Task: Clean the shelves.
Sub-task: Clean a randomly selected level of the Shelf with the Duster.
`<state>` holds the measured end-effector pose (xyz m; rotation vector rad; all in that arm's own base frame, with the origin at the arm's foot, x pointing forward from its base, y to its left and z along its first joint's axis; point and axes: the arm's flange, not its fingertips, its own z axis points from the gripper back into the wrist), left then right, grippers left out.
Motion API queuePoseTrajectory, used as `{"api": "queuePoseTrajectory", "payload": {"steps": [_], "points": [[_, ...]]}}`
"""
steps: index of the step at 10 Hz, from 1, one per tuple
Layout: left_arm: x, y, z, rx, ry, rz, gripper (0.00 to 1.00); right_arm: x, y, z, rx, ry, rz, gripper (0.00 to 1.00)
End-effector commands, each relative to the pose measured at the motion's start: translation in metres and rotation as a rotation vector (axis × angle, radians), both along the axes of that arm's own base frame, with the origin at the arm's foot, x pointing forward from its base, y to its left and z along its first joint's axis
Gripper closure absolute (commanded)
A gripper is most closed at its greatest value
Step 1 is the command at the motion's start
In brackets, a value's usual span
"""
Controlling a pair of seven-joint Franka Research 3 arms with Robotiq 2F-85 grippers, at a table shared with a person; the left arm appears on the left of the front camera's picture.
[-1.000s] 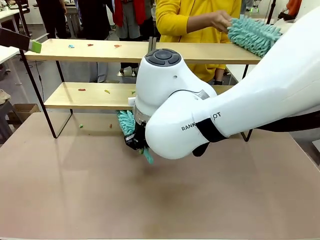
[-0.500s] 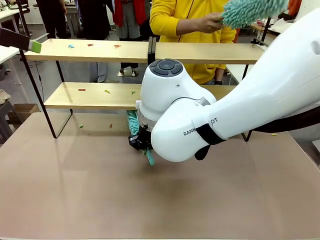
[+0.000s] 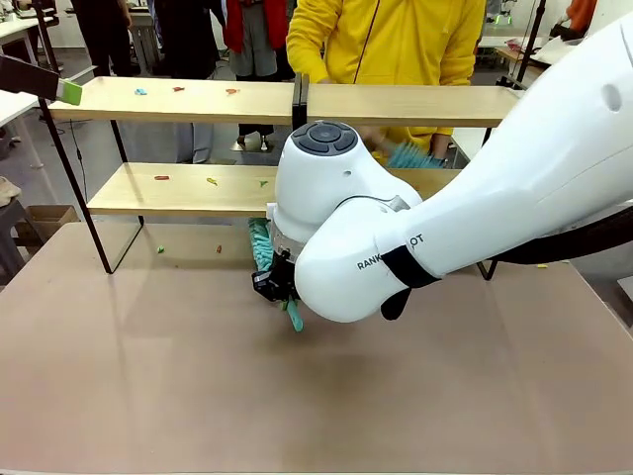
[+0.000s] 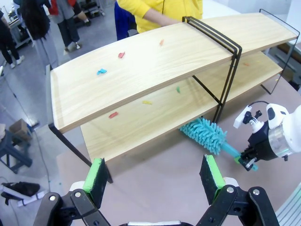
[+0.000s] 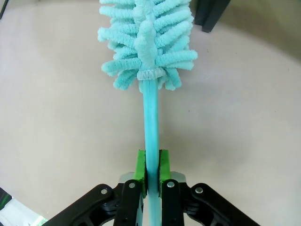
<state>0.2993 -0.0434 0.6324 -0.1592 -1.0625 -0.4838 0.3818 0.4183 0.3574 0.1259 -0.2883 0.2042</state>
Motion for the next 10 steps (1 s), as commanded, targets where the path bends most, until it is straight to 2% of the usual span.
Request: {"api": "queuePoseTrajectory", "payload": {"steps": [1,2,3,4,5,7,8,10], "points": [[0.000,0.000,0.000,-0.001,-0.006,0.005,0.00,-0.001,-0.001,0.004,-0.001,-0.013,0.004,1.00],[0.000,0.000,0.000,-0.001,-0.006,0.005,0.00,-0.001,-0.001,0.004,-0.001,-0.013,0.004,1.00],[0.000,0.000,0.000,-0.001,-0.006,0.005,0.00,0.001,-0.001,0.000,0.000,0.000,-0.002,0.87],[0.000,0.000,0.000,-0.001,-0.006,0.005,0.00,0.006,0.001,-0.002,0.017,-0.009,-0.036,0.87],[0.000,0.000,0.000,-0.001,-0.006,0.005,0.00,0.012,0.006,-0.003,0.038,-0.054,-0.069,0.87],[0.000,0.000,0.000,-0.001,-0.006,0.005,0.00,0.024,0.018,-0.003,0.055,-0.082,-0.078,0.87],[0.000,0.000,0.000,-0.001,-0.006,0.005,0.00,0.026,0.023,-0.001,0.089,-0.083,-0.059,0.87],[0.000,0.000,0.000,-0.001,-0.006,0.005,0.00,0.030,0.034,-0.006,0.096,-0.030,-0.016,0.87]]}}
